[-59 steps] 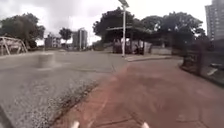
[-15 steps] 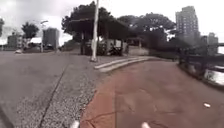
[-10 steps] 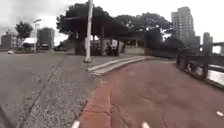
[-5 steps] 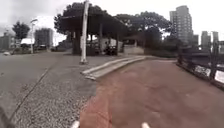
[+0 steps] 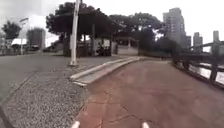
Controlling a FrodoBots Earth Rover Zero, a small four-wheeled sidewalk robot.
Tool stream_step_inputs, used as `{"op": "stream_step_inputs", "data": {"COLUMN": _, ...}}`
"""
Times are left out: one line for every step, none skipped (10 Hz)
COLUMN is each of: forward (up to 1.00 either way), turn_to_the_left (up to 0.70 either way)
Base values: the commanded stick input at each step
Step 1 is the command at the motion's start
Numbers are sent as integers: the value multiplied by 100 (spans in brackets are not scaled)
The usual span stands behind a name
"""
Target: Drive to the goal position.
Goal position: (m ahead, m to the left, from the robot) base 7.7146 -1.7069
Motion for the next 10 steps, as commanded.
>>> {"op": "stream_step_inputs", "data": {"forward": 70, "turn_to_the_left": -27}}
{"op": "stream_step_inputs", "data": {"forward": 70, "turn_to_the_left": -27}}
{"op": "stream_step_inputs", "data": {"forward": 70, "turn_to_the_left": -27}}
{"op": "stream_step_inputs", "data": {"forward": 70, "turn_to_the_left": -27}}
{"op": "stream_step_inputs", "data": {"forward": 70, "turn_to_the_left": 0}}
{"op": "stream_step_inputs", "data": {"forward": 70, "turn_to_the_left": 0}}
{"op": "stream_step_inputs", "data": {"forward": 70, "turn_to_the_left": 0}}
{"op": "stream_step_inputs", "data": {"forward": 70, "turn_to_the_left": 0}}
{"op": "stream_step_inputs", "data": {"forward": 70, "turn_to_the_left": 0}}
{"op": "stream_step_inputs", "data": {"forward": 70, "turn_to_the_left": 0}}
